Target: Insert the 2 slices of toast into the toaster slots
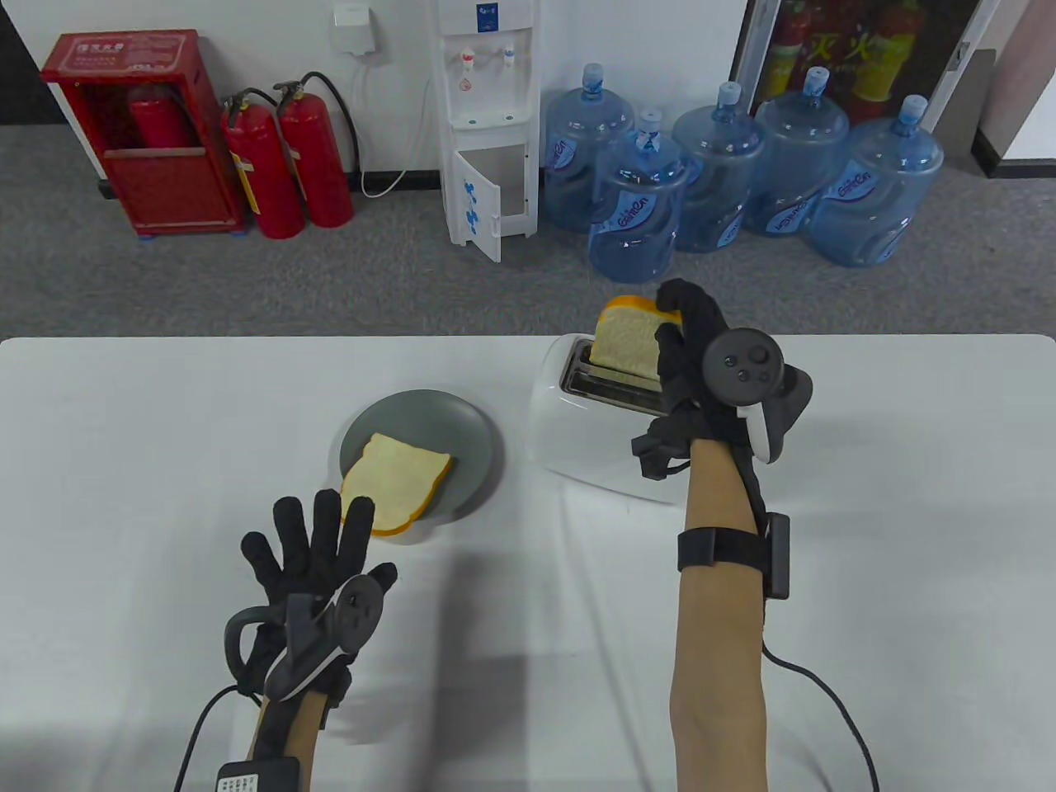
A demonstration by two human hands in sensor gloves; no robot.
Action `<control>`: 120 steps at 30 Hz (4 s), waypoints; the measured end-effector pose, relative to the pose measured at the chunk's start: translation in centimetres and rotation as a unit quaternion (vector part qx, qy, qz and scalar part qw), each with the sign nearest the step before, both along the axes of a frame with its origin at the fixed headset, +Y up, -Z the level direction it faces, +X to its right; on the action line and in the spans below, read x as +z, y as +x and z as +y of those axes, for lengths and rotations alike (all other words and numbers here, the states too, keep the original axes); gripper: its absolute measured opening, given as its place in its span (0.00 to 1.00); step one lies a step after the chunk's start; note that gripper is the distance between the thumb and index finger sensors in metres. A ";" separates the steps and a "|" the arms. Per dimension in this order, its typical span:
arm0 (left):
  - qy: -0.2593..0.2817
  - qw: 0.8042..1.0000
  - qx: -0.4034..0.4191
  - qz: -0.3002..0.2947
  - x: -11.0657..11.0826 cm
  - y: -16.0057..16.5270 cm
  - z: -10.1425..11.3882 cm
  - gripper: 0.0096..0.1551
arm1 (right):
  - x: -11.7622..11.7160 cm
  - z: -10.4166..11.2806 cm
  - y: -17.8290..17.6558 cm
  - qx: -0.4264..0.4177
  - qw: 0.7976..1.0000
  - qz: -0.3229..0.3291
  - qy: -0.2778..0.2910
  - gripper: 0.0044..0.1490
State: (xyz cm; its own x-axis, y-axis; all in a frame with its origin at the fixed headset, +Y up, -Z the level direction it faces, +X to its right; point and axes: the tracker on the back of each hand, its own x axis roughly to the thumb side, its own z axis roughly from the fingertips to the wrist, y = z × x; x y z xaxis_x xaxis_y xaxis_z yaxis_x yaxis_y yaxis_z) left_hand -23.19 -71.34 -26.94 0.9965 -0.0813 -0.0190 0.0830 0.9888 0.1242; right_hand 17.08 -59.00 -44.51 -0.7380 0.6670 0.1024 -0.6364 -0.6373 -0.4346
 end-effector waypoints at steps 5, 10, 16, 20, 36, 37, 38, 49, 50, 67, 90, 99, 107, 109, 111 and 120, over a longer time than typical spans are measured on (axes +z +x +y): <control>0.001 1.000 0.000 -0.001 0.0 0.0 0.0 0.45 | -0.4 -0.3 -0.3 0.019 0.999 0.013 -0.023 0.33; -0.001 1.000 0.006 -0.003 0.0 0.0 0.0 0.45 | -0.5 -0.3 -0.7 0.040 0.999 0.013 -0.031 0.32; -0.001 1.000 0.004 -0.002 0.0 0.0 0.0 0.45 | -0.8 -0.8 -1.0 0.052 0.997 0.017 -0.048 0.31; -0.002 1.000 0.002 -0.002 0.0 0.1 0.0 0.45 | -1.1 -1.1 -1.0 0.062 0.996 0.021 -0.063 0.31; -0.003 1.000 0.001 -0.001 0.0 0.0 0.0 0.45 | -1.4 -1.8 -1.0 0.073 0.993 0.019 -0.091 0.30; -0.004 1.000 0.001 -0.001 0.0 0.0 0.0 0.45 | -1.4 -1.8 -1.0 0.073 0.993 0.019 -0.093 0.30; -0.004 1.000 0.001 -0.001 0.0 0.0 0.0 0.45 | -1.4 -1.8 -1.0 0.073 0.993 0.018 -0.093 0.30; -0.006 1.000 0.001 0.000 0.0 0.0 0.0 0.45 | -1.4 -2.1 -1.2 0.113 0.988 0.014 -0.108 0.31; -0.007 1.000 0.002 0.000 0.0 0.0 0.0 0.45 | -1.4 -2.1 -1.2 0.113 0.988 0.015 -0.109 0.31; -0.014 1.000 0.000 0.000 0.0 0.0 0.0 0.45 | -1.4 -2.1 -1.2 0.131 0.982 0.011 -0.135 0.32; -0.011 1.000 0.003 -0.006 0.0 0.1 0.0 0.45 | 0.2 -0.8 -2.1 0.200 0.968 0.009 -0.150 0.36; -0.007 1.000 0.002 -0.011 0.0 0.1 0.1 0.44 | 2.2 1.1 -1.6 0.223 0.967 0.013 -0.126 0.44; 0.002 1.000 0.009 -0.020 0.4 0.3 0.4 0.44 | 5.3 3.6 -1.8 0.279 0.956 0.011 -0.091 0.48; 0.001 1.000 0.008 -0.024 0.4 0.5 0.3 0.44 | 6.0 4.0 -2.1 0.292 0.953 0.013 -0.079 0.48; 0.002 1.000 0.006 -0.029 0.4 0.8 0.4 0.44 | 6.7 4.5 -2.4 0.288 0.955 0.016 -0.068 0.48; 0.010 0.999 0.010 -0.045 0.8 1.6 0.7 0.44 | 10.3 6.5 -3.8 0.300 0.952 0.054 -0.016 0.46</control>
State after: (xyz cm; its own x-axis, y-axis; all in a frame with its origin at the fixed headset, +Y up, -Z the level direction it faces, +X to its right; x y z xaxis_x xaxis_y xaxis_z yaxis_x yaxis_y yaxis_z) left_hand -21.55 -70.64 -26.16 0.9957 -0.0623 0.0687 0.0514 0.9875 0.1492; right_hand 13.28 -52.46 -34.16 -0.9735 0.1334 0.1857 -0.1940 -0.9117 -0.3621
